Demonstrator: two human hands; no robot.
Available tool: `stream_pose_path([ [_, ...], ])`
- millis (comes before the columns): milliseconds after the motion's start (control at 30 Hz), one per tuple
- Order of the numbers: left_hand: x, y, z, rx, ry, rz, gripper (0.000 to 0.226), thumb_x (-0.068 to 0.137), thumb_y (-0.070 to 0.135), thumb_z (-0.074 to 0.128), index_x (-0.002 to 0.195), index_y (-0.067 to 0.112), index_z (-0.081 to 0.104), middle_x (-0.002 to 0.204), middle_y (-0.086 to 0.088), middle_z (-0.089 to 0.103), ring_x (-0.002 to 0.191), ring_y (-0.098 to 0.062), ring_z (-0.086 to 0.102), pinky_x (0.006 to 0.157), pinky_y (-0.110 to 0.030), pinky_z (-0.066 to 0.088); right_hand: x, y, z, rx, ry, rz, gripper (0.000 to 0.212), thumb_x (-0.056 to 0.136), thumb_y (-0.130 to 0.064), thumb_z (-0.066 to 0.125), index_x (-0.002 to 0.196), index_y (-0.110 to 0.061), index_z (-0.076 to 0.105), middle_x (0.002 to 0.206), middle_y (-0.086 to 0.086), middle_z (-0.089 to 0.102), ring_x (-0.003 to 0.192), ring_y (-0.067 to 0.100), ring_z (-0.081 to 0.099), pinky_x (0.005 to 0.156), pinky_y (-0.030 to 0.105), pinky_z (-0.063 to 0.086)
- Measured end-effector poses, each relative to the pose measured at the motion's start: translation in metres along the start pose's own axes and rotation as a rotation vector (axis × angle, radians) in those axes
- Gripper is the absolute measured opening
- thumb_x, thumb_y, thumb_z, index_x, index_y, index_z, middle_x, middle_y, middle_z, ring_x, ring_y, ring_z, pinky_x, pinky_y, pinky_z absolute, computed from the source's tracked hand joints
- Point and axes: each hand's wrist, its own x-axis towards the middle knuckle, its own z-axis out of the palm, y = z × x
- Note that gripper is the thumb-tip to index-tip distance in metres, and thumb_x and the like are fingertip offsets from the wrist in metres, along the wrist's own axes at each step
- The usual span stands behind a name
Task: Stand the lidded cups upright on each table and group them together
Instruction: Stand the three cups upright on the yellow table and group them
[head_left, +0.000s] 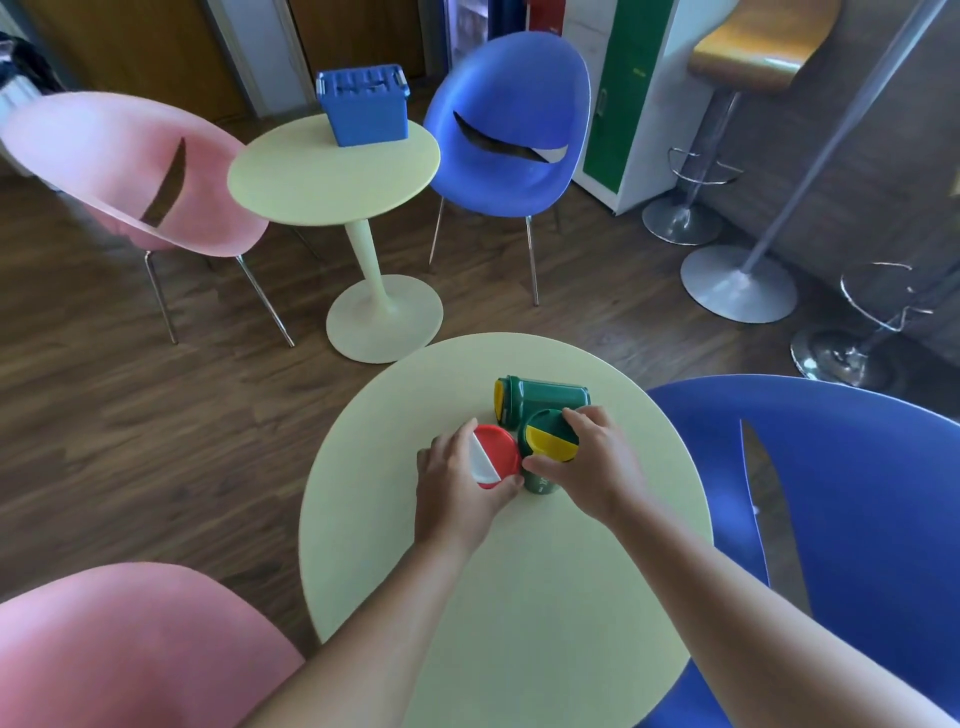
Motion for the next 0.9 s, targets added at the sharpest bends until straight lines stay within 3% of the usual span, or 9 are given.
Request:
stream_pose_path([
  [267,0.006,-0.006,0.001,-0.017,-0.021,-0.004,0.098,0.067,0.063,0.079,0.152,0.031,0.042,0.138,0.005,0.056,0.124,-0.018,0.044,0.088,-0.03,0.045,0.045,-0.02,-0.038,-0.09,-0.099,-0.044,0.092,0.077,-0.073,0.071,0.15,-0.021,0.051,0.148,0.002,0.054,0.133,0.024,0.053,0.103,0.036,0.046],
  [433,0.007,-0.011,0.007,-0.022,0.042,0.018,0.098,0.064,0.063,0.079,0.15,0.033,0.044,0.14,0.01,0.055,0.124,-0.013,0.043,0.092,-0.029,0.05,0.128,-0.057,-0.048,-0.41,-0.381,-0.169,0.089,0.078,-0.061,0.079,0.153,-0.025,0.047,0.152,0.005,0.053,0.136,0.03,0.052,0.106,0.039,0.047],
  [633,0.008,-0.018,0.011,-0.019,0.064,0.062,0.098,0.064,0.067,0.075,0.151,0.034,0.043,0.141,0.013,0.053,0.121,-0.011,0.042,0.092,-0.029,0.051,0.185,-0.08,-0.004,-0.678,-0.72,-0.183,0.113,0.058,-0.065,0.088,0.155,-0.034,0.039,0.156,0.0,0.05,0.138,0.032,0.052,0.111,0.05,0.046],
  [900,0.007,-0.019,0.012,-0.007,0.064,0.087,0.1,0.063,0.07,0.071,0.151,0.034,0.042,0.141,0.014,0.051,0.123,-0.01,0.042,0.092,-0.029,0.054,0.191,-0.074,0.015,-0.709,-0.742,-0.217,0.105,0.066,-0.058,0.089,0.155,-0.029,0.043,0.156,0.004,0.049,0.137,0.034,0.049,0.11,0.046,0.045],
])
